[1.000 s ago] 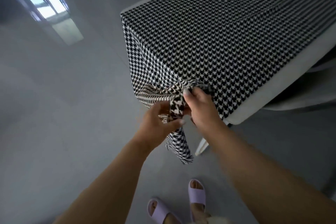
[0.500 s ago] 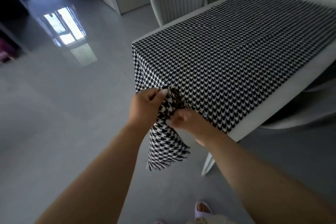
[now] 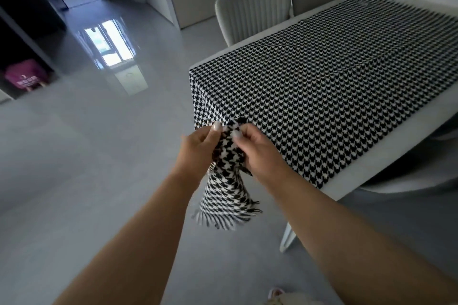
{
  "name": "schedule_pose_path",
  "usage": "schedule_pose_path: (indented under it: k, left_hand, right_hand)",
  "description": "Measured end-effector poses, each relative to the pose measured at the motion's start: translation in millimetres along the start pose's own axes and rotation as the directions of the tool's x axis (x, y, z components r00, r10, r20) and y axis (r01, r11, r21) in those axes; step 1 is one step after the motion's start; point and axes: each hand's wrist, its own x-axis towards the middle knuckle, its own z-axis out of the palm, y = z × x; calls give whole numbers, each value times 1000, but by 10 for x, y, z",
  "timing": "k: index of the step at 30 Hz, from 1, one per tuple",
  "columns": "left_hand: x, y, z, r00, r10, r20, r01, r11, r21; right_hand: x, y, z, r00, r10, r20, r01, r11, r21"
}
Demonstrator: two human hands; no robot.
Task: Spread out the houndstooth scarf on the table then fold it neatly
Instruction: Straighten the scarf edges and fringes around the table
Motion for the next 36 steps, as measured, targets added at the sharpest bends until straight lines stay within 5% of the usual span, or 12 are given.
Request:
schedule_pose_path:
  k: [3,9,16,23,36]
  left_hand:
    - [-176,-95,62,996,-36,77,41,997,-70]
    - [-91,-109,189,997,-45,-55,38,992,-119]
    - [119,169,298,988,-77,-132,65,994,-88]
    - [226,210,331,980,-70,-187,64,997,-41]
    - [334,125,-20,952,-137,-273,131,991,-37]
  right_hand:
    - [59,-82,-2,997,-38,-69,37,999,-6]
    - [26,-133,-229,994,-12,-109,11,1000,-9]
    - [-91,-36,-431,974,156,162,-118,968,-222]
    - [-116,-143,-645,973,73,220,-95,991,95]
    - [-178,-49,-475,951,218,217,-103,891,-443]
